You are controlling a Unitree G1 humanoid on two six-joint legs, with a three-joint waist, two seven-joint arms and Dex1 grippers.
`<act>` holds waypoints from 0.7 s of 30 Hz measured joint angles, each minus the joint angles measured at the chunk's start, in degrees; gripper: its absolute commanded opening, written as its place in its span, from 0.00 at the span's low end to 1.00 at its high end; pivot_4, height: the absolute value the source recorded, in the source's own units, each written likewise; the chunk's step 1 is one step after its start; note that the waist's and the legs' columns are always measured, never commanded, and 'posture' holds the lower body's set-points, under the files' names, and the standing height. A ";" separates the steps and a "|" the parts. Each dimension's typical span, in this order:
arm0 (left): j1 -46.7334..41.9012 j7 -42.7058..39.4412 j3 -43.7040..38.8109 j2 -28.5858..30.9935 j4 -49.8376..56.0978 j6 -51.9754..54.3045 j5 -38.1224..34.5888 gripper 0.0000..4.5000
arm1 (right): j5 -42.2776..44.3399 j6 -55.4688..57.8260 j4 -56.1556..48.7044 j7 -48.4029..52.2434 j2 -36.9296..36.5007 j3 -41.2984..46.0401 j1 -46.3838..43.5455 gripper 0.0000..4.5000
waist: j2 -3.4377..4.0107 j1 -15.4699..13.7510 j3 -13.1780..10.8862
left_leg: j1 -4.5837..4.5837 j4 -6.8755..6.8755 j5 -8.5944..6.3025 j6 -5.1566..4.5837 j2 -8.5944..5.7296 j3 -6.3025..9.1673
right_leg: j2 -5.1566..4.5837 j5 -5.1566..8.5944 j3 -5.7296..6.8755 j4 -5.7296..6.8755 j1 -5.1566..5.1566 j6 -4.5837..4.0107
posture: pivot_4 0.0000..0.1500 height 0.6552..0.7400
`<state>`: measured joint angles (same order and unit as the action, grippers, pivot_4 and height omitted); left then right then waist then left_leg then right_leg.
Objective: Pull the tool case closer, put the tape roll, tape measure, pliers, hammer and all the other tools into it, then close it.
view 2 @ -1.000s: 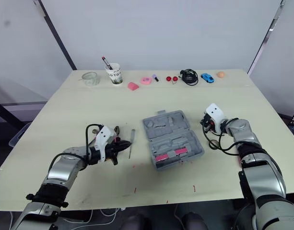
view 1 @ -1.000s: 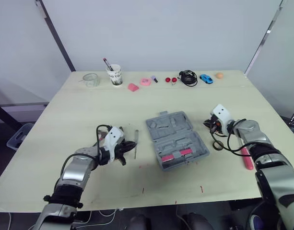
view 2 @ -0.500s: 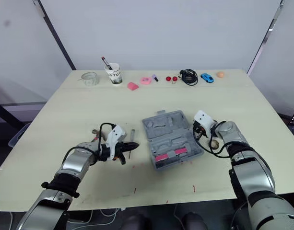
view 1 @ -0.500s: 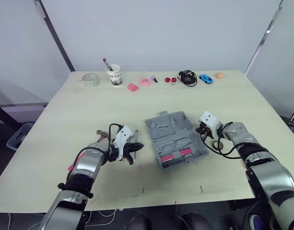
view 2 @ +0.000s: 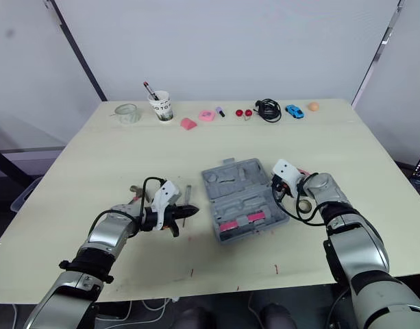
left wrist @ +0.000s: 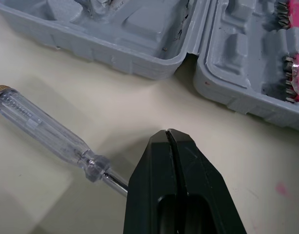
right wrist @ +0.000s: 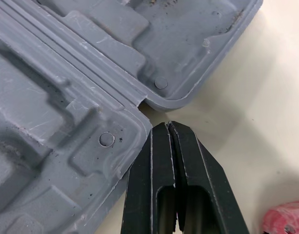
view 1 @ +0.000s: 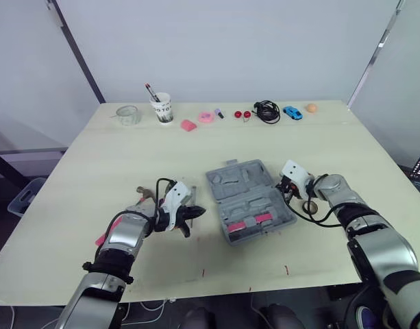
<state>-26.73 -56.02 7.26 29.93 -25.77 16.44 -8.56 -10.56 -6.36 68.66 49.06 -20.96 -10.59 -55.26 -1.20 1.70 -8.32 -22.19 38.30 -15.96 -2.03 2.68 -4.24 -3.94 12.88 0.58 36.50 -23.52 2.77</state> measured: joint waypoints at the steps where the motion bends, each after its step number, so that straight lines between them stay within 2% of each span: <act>1: 0.00 -0.01 0.00 -0.01 0.00 0.02 0.01 0.00 | 0.00 -0.05 0.00 0.28 0.02 0.00 0.00 0.01 | 0.00 0.08 0.00 | 0.00 0.00 0.00 0.00 0.00 0.00 | 0.00 0.00 0.00 0.00 0.00 0.00 | 1.00 1.00; 12: -1.49 -0.16 0.00 -1.18 -3.04 -0.15 0.42 0.00 | -0.02 -0.24 -0.02 1.70 0.23 0.00 0.01 0.01 | 0.00 0.54 0.00 | 0.04 0.03 0.00 0.00 -0.01 0.01 | -0.01 0.00 -0.01 0.10 0.00 0.00 | 1.00 1.00; 21: -5.78 -2.74 -0.03 -3.57 -10.10 -0.87 0.47 0.00 | -0.08 -0.27 -0.08 1.78 0.33 0.00 0.06 0.01 | 0.00 0.59 0.00 | 0.07 0.04 0.00 0.00 -0.03 0.00 | -0.01 0.00 -0.03 0.17 0.01 0.00 | 1.00 1.00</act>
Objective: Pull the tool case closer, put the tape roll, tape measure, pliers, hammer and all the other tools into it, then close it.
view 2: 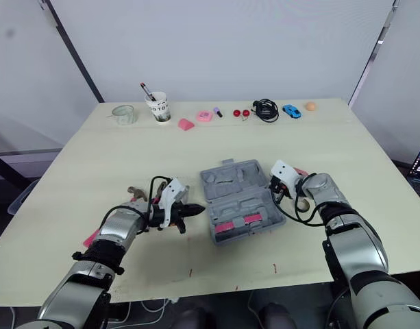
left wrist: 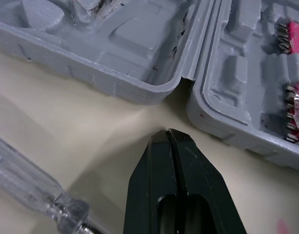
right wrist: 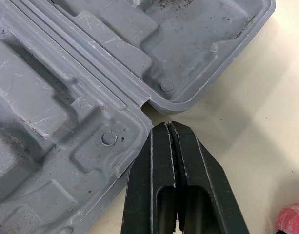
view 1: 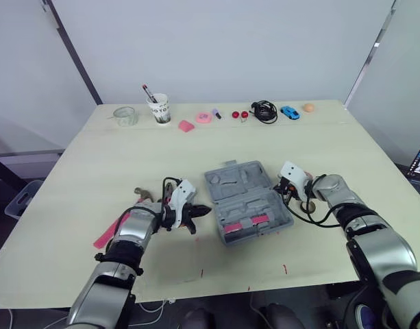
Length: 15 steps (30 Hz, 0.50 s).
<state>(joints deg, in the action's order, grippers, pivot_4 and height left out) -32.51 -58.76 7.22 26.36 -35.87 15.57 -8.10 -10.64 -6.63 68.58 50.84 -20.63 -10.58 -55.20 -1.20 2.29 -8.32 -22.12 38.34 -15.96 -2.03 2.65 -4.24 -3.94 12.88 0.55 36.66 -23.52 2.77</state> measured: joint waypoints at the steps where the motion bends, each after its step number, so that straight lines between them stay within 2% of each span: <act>1: -0.42 -0.28 0.02 -0.09 -0.91 -0.45 0.11 0.00 | -0.01 0.00 0.00 -0.01 0.00 0.00 0.02 0.01 | 0.00 -0.01 0.00 | 0.01 0.00 0.00 0.00 -0.01 0.00 | 0.00 0.00 0.00 0.00 0.00 0.00 | 1.00 1.00; 15: -2.84 -0.97 -0.49 -3.01 -5.82 -3.43 1.24 0.00 | -0.19 -0.76 -0.02 0.28 0.37 -0.02 0.19 0.01 | 0.00 -0.11 0.00 | 0.02 0.01 0.00 0.00 -0.04 0.01 | -0.02 0.00 -0.03 0.05 0.01 0.00 | 1.00 1.00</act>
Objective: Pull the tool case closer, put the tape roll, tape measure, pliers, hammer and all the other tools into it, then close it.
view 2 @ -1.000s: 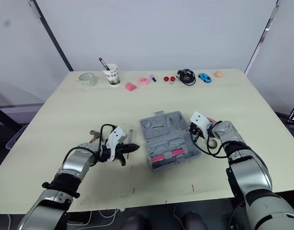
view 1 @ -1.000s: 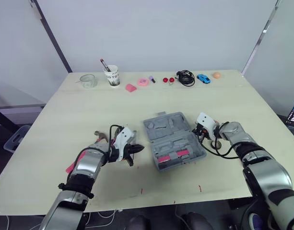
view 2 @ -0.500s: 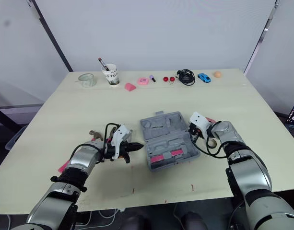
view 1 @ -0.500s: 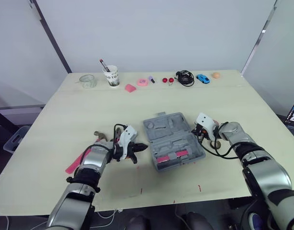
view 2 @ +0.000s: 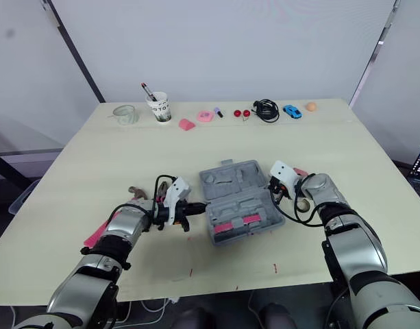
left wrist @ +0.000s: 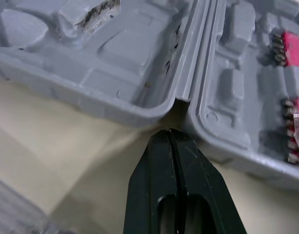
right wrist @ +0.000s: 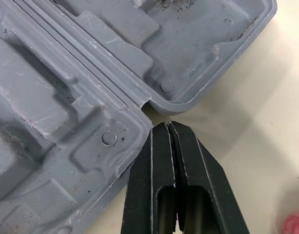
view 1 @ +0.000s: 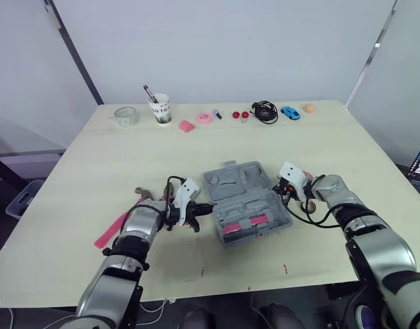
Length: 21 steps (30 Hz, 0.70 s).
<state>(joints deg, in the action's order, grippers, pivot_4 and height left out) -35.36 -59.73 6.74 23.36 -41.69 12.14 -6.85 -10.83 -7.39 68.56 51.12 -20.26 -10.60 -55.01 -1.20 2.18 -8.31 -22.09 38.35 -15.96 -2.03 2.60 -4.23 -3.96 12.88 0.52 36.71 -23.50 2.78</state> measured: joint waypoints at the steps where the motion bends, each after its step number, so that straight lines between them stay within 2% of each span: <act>1: -0.17 -0.05 0.01 -0.02 -0.26 -0.05 0.04 0.00 | -0.07 -0.14 0.00 0.01 -0.02 0.00 0.04 0.01 | 0.00 -0.02 0.00 | 0.00 0.00 0.00 0.00 0.00 0.00 | 0.00 0.00 0.00 0.00 0.00 0.00 | 1.00 1.00; 15: -0.16 -1.12 -0.01 0.38 -1.43 -1.26 0.53 0.00 | 0.32 -0.05 -2.13 4.74 -0.11 0.25 1.68 0.01 | -0.01 0.13 0.03 | 0.04 0.00 0.00 0.00 0.00 0.02 | 0.00 0.00 0.00 0.03 0.02 0.00 | 1.00 1.00; 21: 2.04 -3.14 0.55 2.19 2.48 0.30 0.59 0.00 | 1.53 0.95 -5.90 9.21 -0.44 0.29 4.55 0.01 | -0.02 0.31 0.06 | 0.11 -0.04 -0.01 -0.01 0.03 0.03 | 0.03 0.01 -0.03 0.03 0.02 0.00 | 1.00 1.00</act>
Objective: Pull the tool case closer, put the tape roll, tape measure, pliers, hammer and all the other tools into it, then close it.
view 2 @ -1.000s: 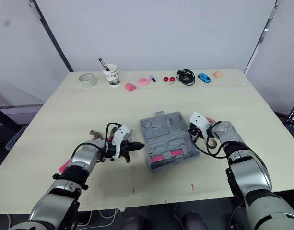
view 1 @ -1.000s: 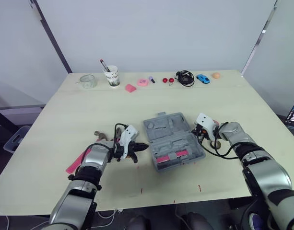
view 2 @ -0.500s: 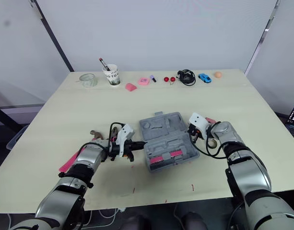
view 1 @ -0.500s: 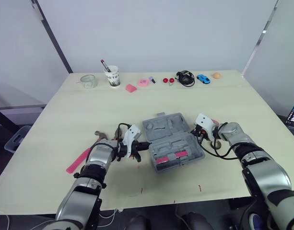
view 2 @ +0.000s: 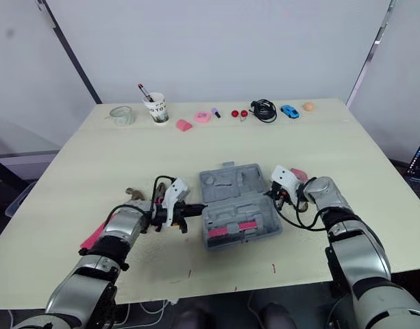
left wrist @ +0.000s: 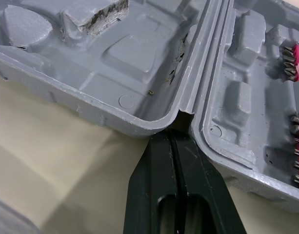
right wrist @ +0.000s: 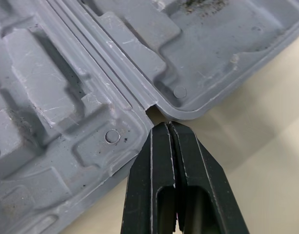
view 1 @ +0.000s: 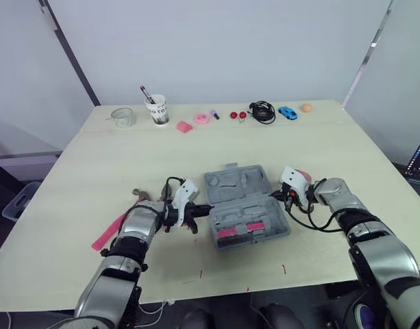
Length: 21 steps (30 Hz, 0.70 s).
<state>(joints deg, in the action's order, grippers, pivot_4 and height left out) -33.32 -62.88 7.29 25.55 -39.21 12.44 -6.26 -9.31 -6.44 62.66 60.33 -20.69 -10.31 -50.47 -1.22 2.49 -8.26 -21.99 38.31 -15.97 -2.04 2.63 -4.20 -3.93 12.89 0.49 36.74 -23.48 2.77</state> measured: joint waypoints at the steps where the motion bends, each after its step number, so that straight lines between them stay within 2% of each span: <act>1: 0.31 -0.36 0.02 0.16 0.54 0.29 -0.02 0.00 | 0.25 0.17 -0.58 0.46 -0.11 0.00 0.43 0.01 | 0.00 -0.03 0.00 | -0.01 0.00 0.00 0.00 0.00 -0.01 | 0.00 0.00 0.00 0.00 0.00 0.00 | 1.00 1.00; 6: 3.28 -2.68 0.46 1.65 6.08 3.25 -0.01 0.00 | 2.16 3.25 -7.98 4.98 -1.34 -0.01 5.03 0.01 | -0.01 -0.14 0.01 | 0.00 0.00 -0.01 -0.01 0.00 0.05 | -0.01 0.01 -0.02 -0.02 0.01 0.00 | 1.00 1.00; 11: 6.95 -4.80 2.29 3.99 13.54 6.12 0.11 0.00 | 4.74 9.46 -20.83 8.89 -3.19 -0.11 12.61 0.01 | -0.01 -0.31 0.04 | 0.02 0.00 -0.02 -0.01 0.01 0.14 | -0.02 0.01 -0.04 -0.02 0.02 0.00 | 1.00 1.00; 21: 14.19 -5.71 3.37 7.50 25.65 11.60 -0.66 0.00 | 7.33 21.44 -42.03 8.95 -5.86 -0.54 24.84 0.01 | -0.02 -0.47 0.05 | 0.03 0.00 -0.02 -0.02 0.02 0.20 | -0.02 0.02 -0.04 -0.01 0.00 -0.01 | 1.00 1.00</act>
<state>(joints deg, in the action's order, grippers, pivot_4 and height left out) -19.13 -68.59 10.66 33.05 -13.56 24.04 -6.93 -1.98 15.00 20.63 69.28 -26.55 -10.85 -25.63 -1.24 2.03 -8.21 -21.96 38.30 -15.99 -2.06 2.65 -4.00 -3.95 12.91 0.45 36.73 -23.48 2.77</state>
